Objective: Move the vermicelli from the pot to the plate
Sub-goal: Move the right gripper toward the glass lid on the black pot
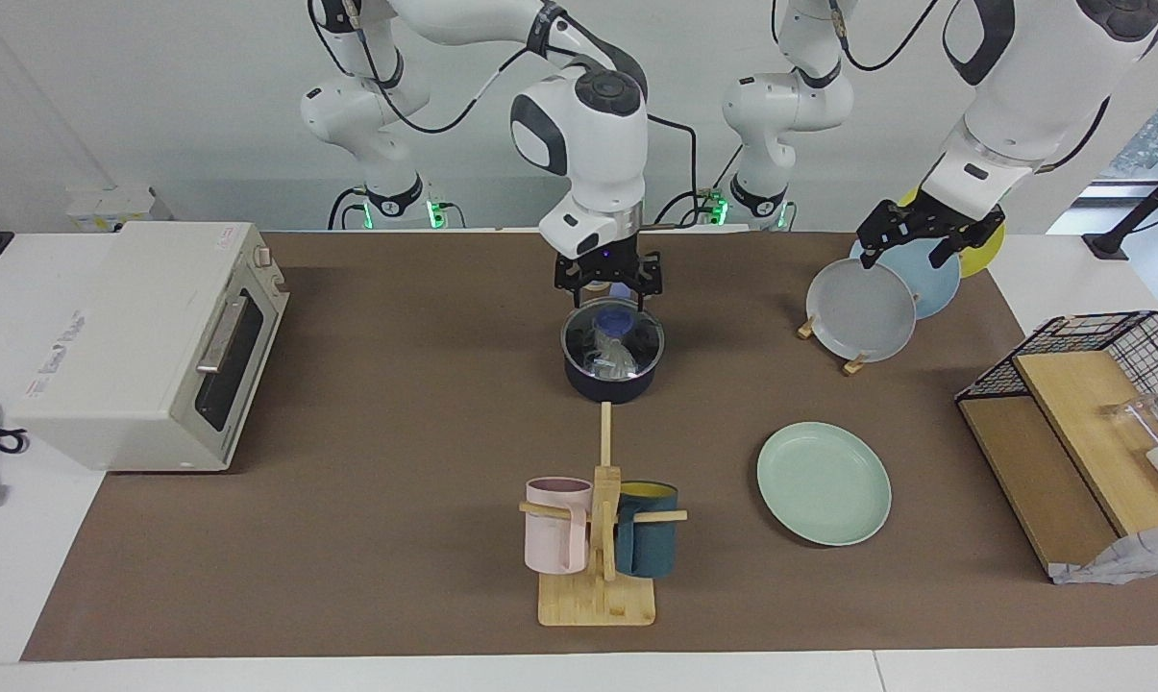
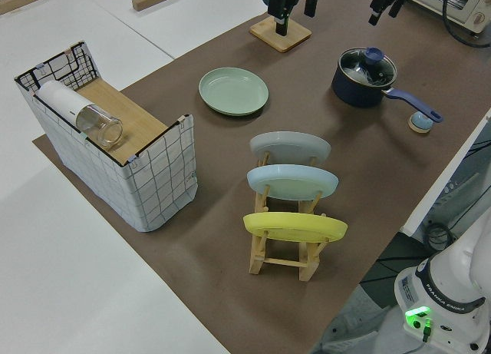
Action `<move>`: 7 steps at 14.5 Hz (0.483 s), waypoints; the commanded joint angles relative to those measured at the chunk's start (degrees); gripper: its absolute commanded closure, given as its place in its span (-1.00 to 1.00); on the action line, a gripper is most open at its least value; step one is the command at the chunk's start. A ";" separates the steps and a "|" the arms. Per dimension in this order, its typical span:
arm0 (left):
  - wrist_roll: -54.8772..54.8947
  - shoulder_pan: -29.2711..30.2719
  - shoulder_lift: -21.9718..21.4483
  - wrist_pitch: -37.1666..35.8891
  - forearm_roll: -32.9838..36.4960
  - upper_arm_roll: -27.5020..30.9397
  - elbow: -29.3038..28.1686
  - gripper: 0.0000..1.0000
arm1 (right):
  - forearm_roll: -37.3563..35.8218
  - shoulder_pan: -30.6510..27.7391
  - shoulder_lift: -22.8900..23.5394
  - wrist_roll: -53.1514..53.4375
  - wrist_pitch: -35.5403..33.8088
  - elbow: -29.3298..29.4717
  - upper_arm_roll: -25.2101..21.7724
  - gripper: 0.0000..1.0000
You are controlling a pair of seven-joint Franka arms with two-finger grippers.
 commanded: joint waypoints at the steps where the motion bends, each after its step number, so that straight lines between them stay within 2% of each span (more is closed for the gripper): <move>1: -0.24 0.53 -1.75 1.04 0.71 -0.26 -2.17 -1.00 | -1.07 0.09 -0.31 0.56 3.08 -2.39 -0.23 -1.00; 3: -0.24 0.53 -1.75 0.95 0.71 -0.26 -2.17 -1.00 | -1.07 0.87 -2.06 0.73 5.99 -6.96 -0.23 -1.00; 7: -0.24 0.53 -1.75 1.04 0.71 -0.26 -2.17 -1.00 | -1.16 2.81 -3.56 0.82 9.51 -11.36 -0.23 -1.00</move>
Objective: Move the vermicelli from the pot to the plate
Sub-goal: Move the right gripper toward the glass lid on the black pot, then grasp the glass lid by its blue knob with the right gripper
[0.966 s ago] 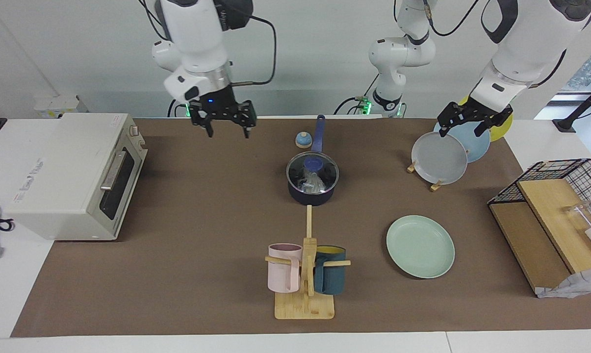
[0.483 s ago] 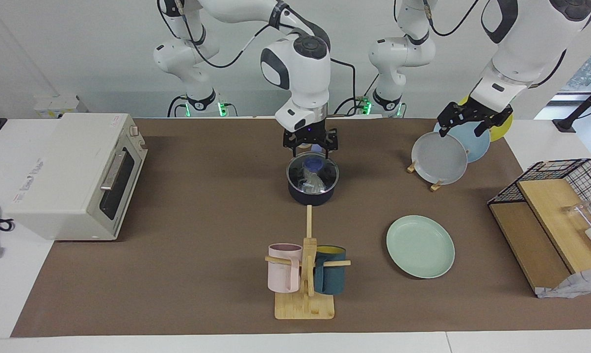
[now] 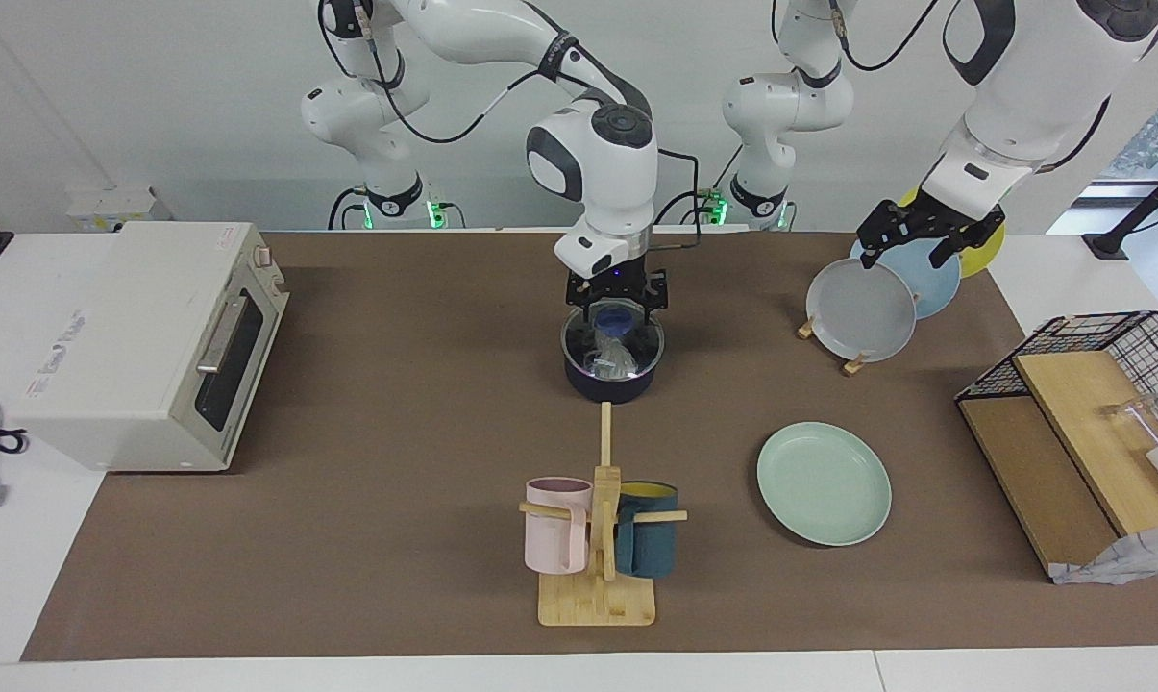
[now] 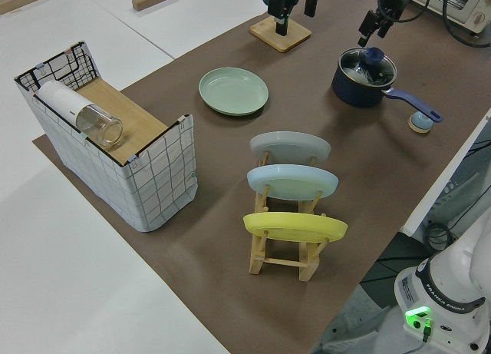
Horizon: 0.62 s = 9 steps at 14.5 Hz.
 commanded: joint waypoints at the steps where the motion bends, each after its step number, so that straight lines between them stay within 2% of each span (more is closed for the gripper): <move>1: -0.24 0.53 -1.75 1.04 0.71 -0.26 -2.17 -1.00 | -1.08 0.48 -3.15 0.80 3.10 -5.40 -0.18 -1.00; 5: -0.24 0.53 -1.75 1.12 0.71 -0.26 -2.17 -1.00 | -1.44 0.48 -4.03 0.10 5.56 -8.22 -0.18 -0.99; 9: -0.24 0.45 -1.75 0.95 0.71 -0.35 -2.17 -1.00 | -1.44 0.48 -4.21 -0.08 6.62 -9.01 -0.18 -0.63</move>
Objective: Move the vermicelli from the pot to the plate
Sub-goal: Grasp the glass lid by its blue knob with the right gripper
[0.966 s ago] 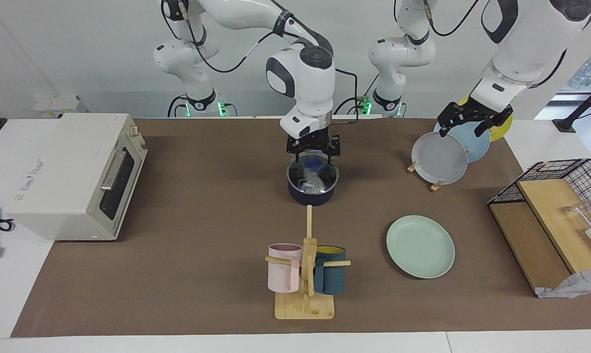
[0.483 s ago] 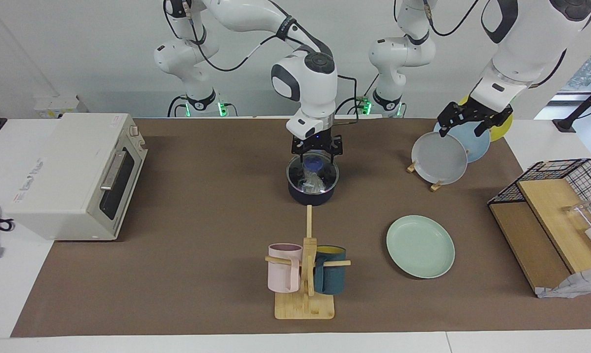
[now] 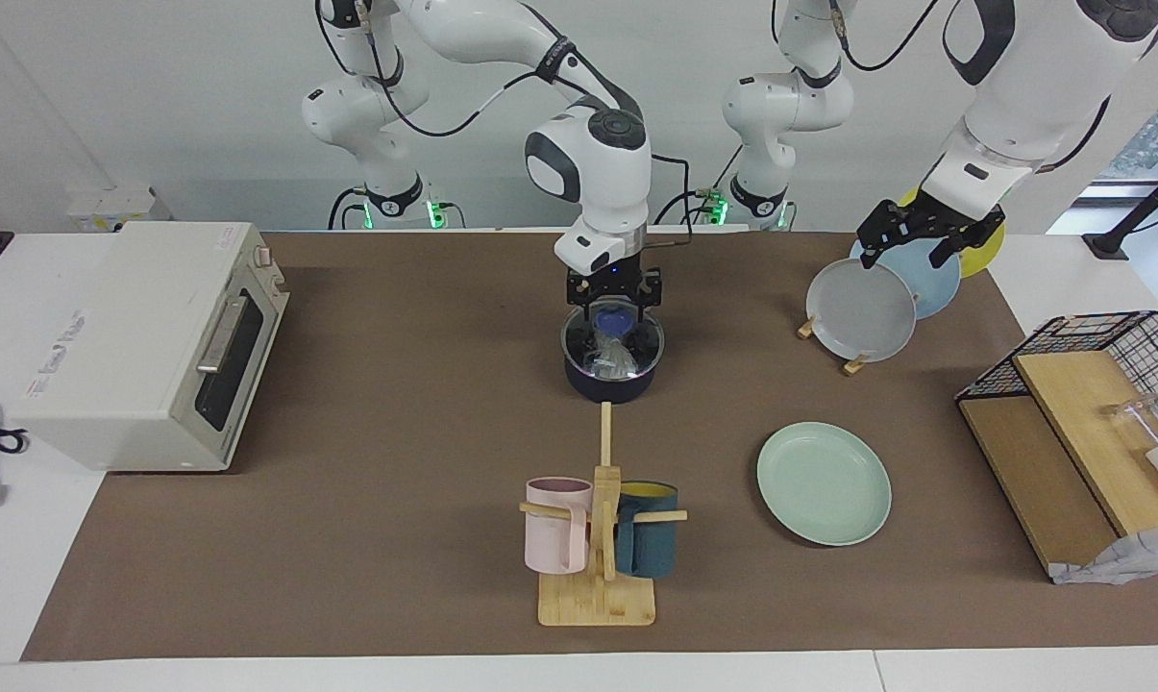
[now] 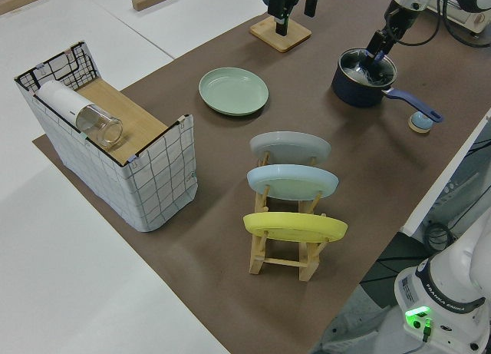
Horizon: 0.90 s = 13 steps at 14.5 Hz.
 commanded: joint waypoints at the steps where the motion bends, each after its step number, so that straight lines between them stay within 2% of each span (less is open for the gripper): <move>1: -0.24 0.45 -1.75 1.04 0.71 -0.35 -2.17 -1.00 | -0.94 -0.21 -1.89 -0.34 1.68 -2.24 0.00 -0.63; 8: -0.33 -0.08 -1.66 1.65 0.80 -0.35 -2.08 -1.00 | -0.94 -0.12 -1.98 -0.61 3.96 -3.46 0.00 -0.63; 11: -0.33 0.35 -1.66 1.74 0.71 -0.26 -2.08 -1.00 | -0.94 -0.21 -2.07 -1.92 4.23 -3.73 0.00 -0.28; 13: -0.24 0.45 -1.66 1.74 0.71 -0.26 -2.17 -1.00 | -0.94 -0.21 -1.98 -2.01 4.06 -3.47 0.00 -0.16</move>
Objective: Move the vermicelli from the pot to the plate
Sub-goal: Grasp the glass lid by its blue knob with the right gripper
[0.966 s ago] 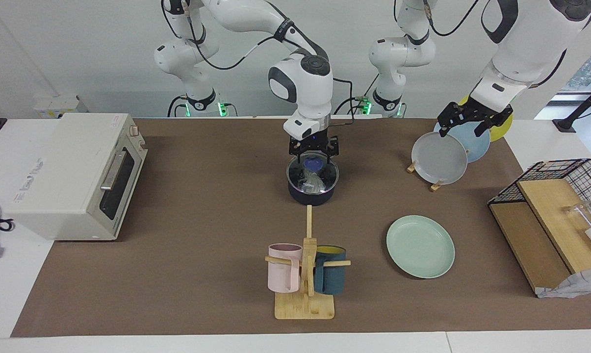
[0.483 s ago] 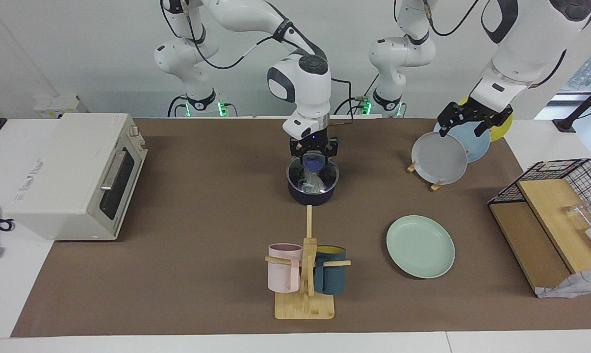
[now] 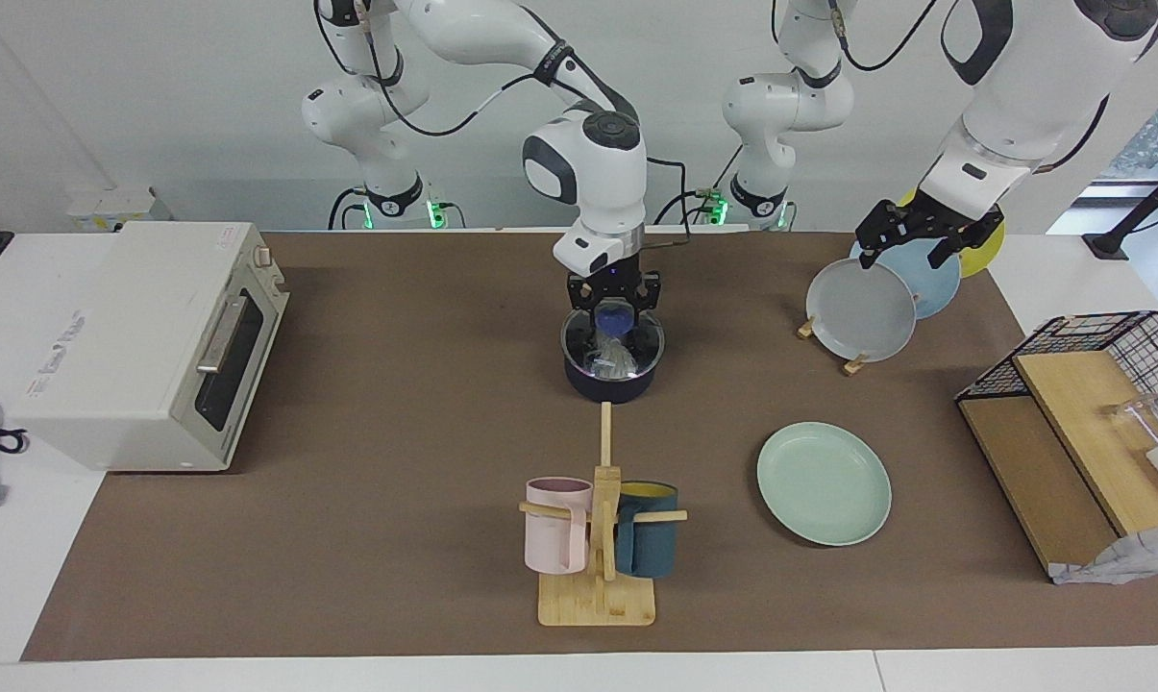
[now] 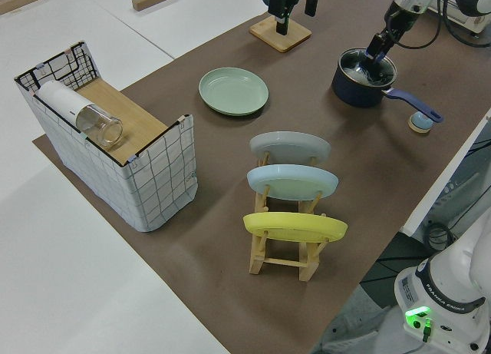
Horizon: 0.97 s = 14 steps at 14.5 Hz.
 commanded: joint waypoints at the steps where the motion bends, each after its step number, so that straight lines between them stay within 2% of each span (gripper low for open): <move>1: -0.24 0.44 -1.75 1.50 0.80 -0.26 -2.16 -1.00 | -0.84 -0.21 -1.55 -1.10 1.16 -1.88 0.00 -0.03; 2: -0.24 0.18 -1.66 1.59 0.80 -0.27 -2.16 -1.00 | -0.84 -0.29 -1.47 -1.19 0.72 -1.53 0.00 0.14; 3: -0.24 0.00 -1.66 2.46 0.71 -0.27 -2.25 -1.00 | -0.84 -0.47 -1.47 -1.19 0.45 -1.18 0.00 0.18; 5: -0.24 -0.26 -1.66 3.69 0.80 -0.35 -2.25 -1.00 | -0.93 -0.38 -1.20 -1.19 -0.60 -0.04 0.00 0.18; 9: -0.24 -0.70 -1.57 4.92 0.80 -0.62 -2.34 -1.00 | -1.01 -2.04 -0.15 -3.02 -8.58 7.42 -0.09 0.18; 12: -0.41 -2.36 -1.57 5.19 0.71 -0.53 -2.25 -1.00 | -0.75 -7.04 -1.11 -11.44 -13.34 9.19 -0.44 0.18; 14: -2.42 -3.77 -1.57 6.15 0.71 -0.70 -2.69 -1.00 | 0.39 -14.67 -1.99 -19.78 -14.49 8.84 -0.36 0.17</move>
